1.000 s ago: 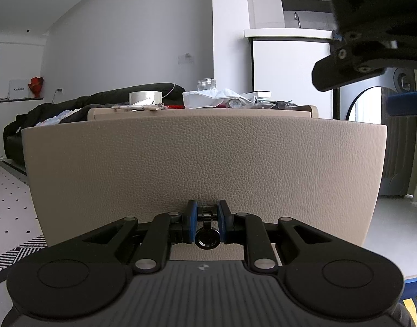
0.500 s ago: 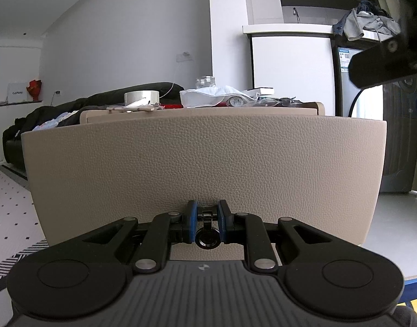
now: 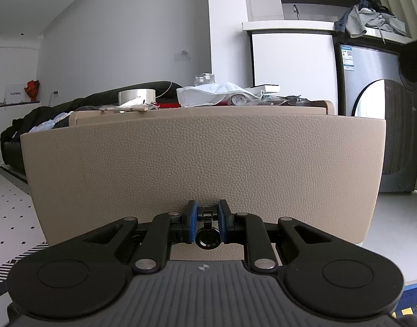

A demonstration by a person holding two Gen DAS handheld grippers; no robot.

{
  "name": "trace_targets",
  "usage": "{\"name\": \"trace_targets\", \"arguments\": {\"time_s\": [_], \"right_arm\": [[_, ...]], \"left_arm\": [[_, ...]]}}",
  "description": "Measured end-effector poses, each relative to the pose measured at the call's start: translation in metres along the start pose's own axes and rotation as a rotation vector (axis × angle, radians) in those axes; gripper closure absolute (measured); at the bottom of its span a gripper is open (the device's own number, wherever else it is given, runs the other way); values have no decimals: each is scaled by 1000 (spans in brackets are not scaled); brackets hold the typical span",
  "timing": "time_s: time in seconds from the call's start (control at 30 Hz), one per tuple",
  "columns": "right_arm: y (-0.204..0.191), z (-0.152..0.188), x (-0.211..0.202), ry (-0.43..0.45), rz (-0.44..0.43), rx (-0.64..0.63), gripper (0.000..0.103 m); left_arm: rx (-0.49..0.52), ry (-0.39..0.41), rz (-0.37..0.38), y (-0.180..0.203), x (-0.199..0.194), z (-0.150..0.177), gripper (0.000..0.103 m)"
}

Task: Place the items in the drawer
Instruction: 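Push the drawer shut into the nightstand with the left gripper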

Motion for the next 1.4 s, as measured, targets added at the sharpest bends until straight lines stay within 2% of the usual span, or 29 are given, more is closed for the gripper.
{"name": "trace_targets", "arguments": {"time_s": [1.4], "right_arm": [[4,11,11,-54,1,-9,20]], "left_arm": [[-24,-21,-20,2,101,-24,84]]}}
Point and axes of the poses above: each gripper's, at about its wrist camera, not at the fingertips, and x roughly the way its jaws point, y to its right, z to its underside, the point moved 5 cm from there along x, roughly the way its jaws point, and after that the axes turned 1 degree about -y, right-handed, at the moved point
